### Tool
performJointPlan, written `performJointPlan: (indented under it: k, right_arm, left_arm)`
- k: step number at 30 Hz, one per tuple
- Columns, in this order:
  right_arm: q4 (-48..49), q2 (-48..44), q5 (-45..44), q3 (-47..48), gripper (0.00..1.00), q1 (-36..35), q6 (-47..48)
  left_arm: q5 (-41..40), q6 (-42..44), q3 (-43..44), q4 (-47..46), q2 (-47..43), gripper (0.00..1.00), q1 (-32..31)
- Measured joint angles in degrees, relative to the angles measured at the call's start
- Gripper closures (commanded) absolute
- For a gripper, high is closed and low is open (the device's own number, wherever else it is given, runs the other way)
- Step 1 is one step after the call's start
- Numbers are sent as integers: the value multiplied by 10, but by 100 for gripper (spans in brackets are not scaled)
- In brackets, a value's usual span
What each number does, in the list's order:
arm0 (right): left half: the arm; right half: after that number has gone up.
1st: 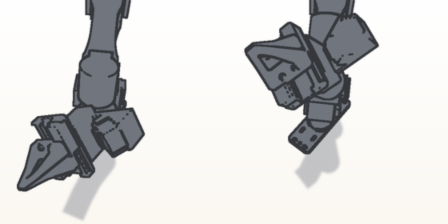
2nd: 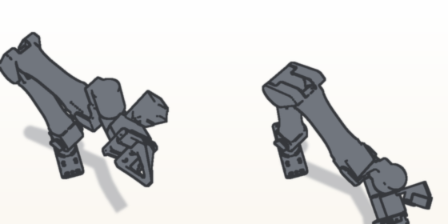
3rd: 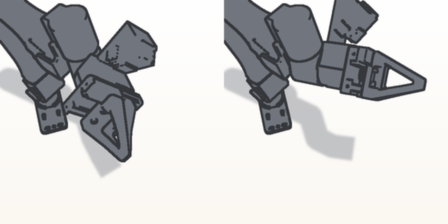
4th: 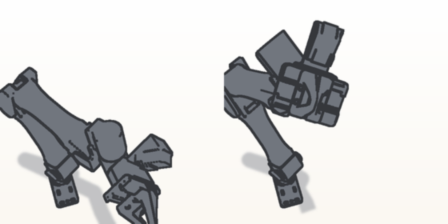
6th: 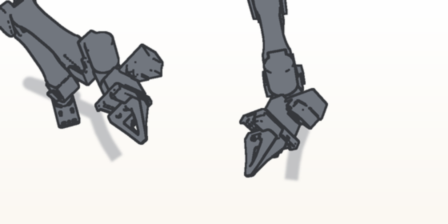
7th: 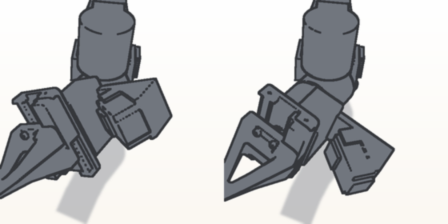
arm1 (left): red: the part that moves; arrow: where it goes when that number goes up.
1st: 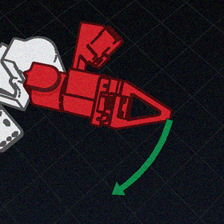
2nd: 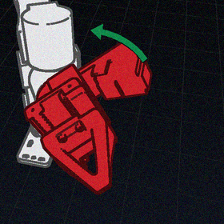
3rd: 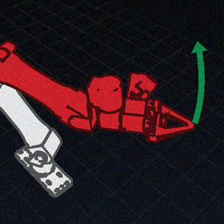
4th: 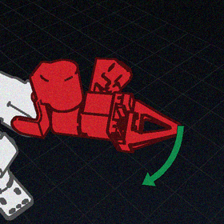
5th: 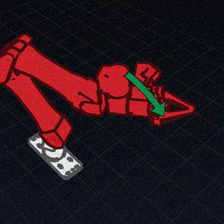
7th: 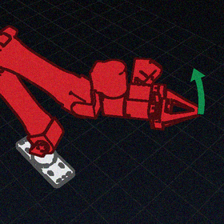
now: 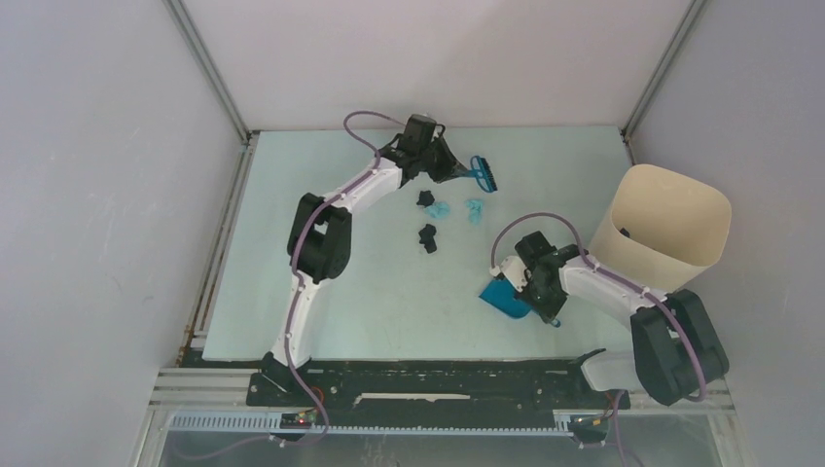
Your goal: Sweep away the paper scraps from the table
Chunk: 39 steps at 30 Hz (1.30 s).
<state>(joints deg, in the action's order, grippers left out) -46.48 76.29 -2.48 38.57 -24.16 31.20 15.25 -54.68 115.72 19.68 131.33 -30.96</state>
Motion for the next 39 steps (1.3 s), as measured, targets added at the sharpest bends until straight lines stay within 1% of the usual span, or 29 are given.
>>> performJointPlan:
  k: [3, 5, 7, 9, 10, 12, 15, 18, 21, 24, 27, 29, 31, 33, 34, 36, 37, 39]
  right_arm:
    - [3, 5, -12, 0, 100, -14, -2]
    - [5, 9, -18, 0, 100, -19, -3]
    - [6, 10, -21, 0, 100, -22, -4]
    - [7, 11, -22, 0, 100, -23, -5]
    - [7, 11, -22, 0, 100, -23, -5]
    - [8, 11, -22, 0, 100, -23, -5]
    - [10, 11, -23, -1, 100, -27, -5]
    - [12, 13, -27, -2, 100, -33, -5]
    - [14, 15, -29, -2, 100, -37, -5]
    - [15, 16, -30, -2, 100, -38, -5]
    - [15, 17, -31, -2, 100, -41, -5]
    - [16, 17, -33, -2, 100, -42, -6]
    - [16, 18, -34, -2, 100, -43, -6]
    - [16, 18, -35, -2, 100, -44, -7]
    - [16, 18, -35, -2, 100, -44, -7]
    - [16, 18, -35, -2, 100, -44, -7]
    - [16, 18, -35, -2, 100, -44, -7]
    - [16, 18, -35, -2, 100, -44, -7]
  left_arm:
    - [15, -43, 0, -31, 36, 100, 11]
    - [20, -59, -16, -48, 45, 100, 15]
    - [23, -68, -59, -75, 36, 100, 16]
    - [30, -73, -123, -101, 11, 100, 16]
    - [30, -73, -171, -121, -12, 100, 16]
    - [30, -71, -253, -130, -66, 100, 18]
    - [24, -51, -376, -141, -179, 100, 22]
    - [4, -22, -474, -142, -285, 100, 30]
    - [-20, 10, -546, -120, -377, 100, 39]
    - [-44, 42, -581, -89, -436, 100, 43]
    - [-69, 82, -582, -53, -479, 100, 42]
    - [-90, 118, -551, -18, -487, 100, 42]
    - [-118, 167, -483, 24, -472, 100, 42]
    - [-150, 208, -388, 68, -436, 100, 43]
    - [-159, 226, -315, 92, -400, 100, 47]
    - [-146, 234, -257, 89, -359, 100, 59]
    - [-129, 231, -251, 75, -346, 100, 67]
    - [-96, 209, -275, 41, -330, 100, 81]
